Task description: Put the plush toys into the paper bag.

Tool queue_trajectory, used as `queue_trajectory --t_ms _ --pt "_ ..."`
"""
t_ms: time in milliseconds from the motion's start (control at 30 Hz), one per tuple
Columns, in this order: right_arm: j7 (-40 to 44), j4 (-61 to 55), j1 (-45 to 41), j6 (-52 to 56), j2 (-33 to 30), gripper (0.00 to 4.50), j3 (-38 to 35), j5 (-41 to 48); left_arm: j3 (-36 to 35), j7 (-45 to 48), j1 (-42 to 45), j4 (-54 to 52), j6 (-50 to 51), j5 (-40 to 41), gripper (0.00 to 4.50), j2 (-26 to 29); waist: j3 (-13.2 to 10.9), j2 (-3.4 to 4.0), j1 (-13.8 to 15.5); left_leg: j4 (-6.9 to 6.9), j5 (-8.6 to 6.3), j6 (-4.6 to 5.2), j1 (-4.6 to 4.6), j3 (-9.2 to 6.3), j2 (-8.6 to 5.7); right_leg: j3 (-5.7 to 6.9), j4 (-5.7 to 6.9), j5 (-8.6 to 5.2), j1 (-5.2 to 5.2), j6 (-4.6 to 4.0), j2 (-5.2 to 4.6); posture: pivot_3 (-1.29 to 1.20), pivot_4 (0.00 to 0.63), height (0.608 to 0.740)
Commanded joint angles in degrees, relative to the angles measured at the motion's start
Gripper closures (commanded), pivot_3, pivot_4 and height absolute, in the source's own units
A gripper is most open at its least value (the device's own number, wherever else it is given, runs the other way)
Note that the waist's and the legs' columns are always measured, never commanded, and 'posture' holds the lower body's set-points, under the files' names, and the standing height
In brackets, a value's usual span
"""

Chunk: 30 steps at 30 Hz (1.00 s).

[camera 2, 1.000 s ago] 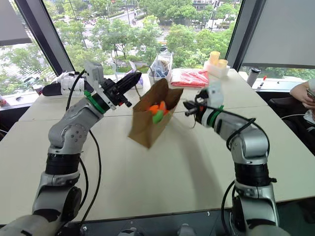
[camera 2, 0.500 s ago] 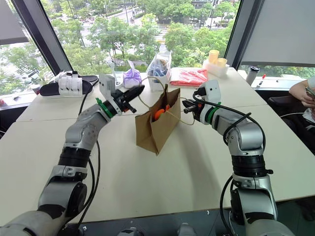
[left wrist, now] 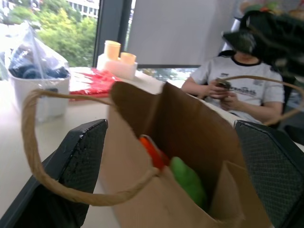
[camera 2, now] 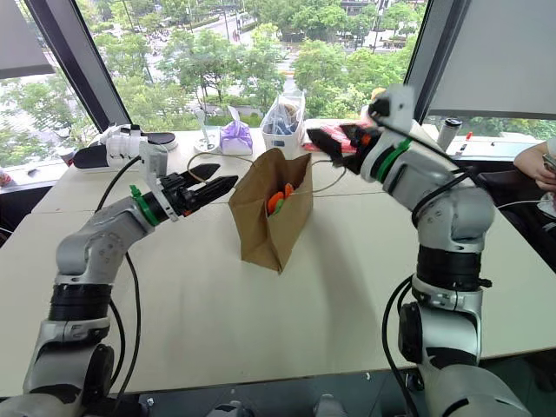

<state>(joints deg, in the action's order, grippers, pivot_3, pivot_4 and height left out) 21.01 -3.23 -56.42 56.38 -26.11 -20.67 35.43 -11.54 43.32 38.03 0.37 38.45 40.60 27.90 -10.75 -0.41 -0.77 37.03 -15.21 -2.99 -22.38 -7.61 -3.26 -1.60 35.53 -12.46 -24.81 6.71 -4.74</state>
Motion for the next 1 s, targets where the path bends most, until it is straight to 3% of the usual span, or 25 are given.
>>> queue_trajectory --t_ms 33,267,367,533,767,867,1000 --pt "-2.6 -2.2 2.5 -0.3 -2.2 0.00 -4.2 0.6 -1.3 1.2 -2.8 -5.6 2.7 2.8 0.04 2.3 0.0 -0.01 0.0 0.00 0.00 0.00 0.00 -0.01 0.00 0.01 -0.01 0.00 0.01 0.00 0.01 0.00 0.150 0.740" --pt "-6.2 -7.4 14.7 0.6 -2.3 0.00 -6.0 1.0 -1.1 -1.1 -6.4 -5.1 0.1 0.4 0.04 0.9 0.0 0.00 -0.1 0.01 0.00 0.00 0.03 0.05 0.02 -0.01 0.02 0.00 0.02 -0.01 0.01 0.00 0.150 0.740" --pt "-5.9 -10.2 20.4 -0.2 -0.3 0.00 -1.2 0.1 -2.2 -5.3 -3.8 0.4 -4.5 -2.5 0.04 -2.2 0.0 0.02 -0.1 0.05 0.00 0.00 0.04 0.07 0.01 -0.02 0.03 0.01 0.04 -0.01 0.01 0.00 0.150 0.740" --pt "-5.5 -11.0 22.9 -2.0 3.2 0.00 4.1 -0.6 -2.8 -6.9 -2.2 6.2 -7.8 -4.4 0.04 -4.2 0.0 0.02 -0.5 0.06 0.01 0.00 0.09 0.12 0.05 -0.03 0.07 0.03 0.02 -0.04 0.03 0.00 0.150 0.740" --pt "-3.3 -9.2 23.2 -5.6 4.2 0.00 10.4 -3.1 -4.3 -2.1 -5.5 1.8 1.5 4.5 0.04 -2.4 0.0 0.02 -0.4 0.05 0.01 0.00 0.06 0.10 0.02 -0.03 0.06 0.03 0.02 -0.04 0.01 0.00 0.150 0.740" --pt "-1.9 -7.9 22.8 -7.3 4.7 0.81 13.1 -4.4 -4.9 -0.2 -7.7 -2.3 5.5 8.2 0.00 -0.2 0.0 0.02 -0.4 0.05 0.01 0.00 0.06 0.06 0.03 -0.02 0.06 0.03 0.02 -0.04 0.03 0.00 0.150 0.740" --pt "-0.4 -5.3 21.7 -9.3 6.0 2.79 16.0 -5.9 -3.2 1.6 -10.7 -7.5 8.5 10.4 0.00 1.5 0.0 0.02 -0.4 0.05 0.01 0.00 0.08 0.07 0.04 -0.02 0.07 0.03 0.02 -0.04 0.04 0.00 0.150 0.740"
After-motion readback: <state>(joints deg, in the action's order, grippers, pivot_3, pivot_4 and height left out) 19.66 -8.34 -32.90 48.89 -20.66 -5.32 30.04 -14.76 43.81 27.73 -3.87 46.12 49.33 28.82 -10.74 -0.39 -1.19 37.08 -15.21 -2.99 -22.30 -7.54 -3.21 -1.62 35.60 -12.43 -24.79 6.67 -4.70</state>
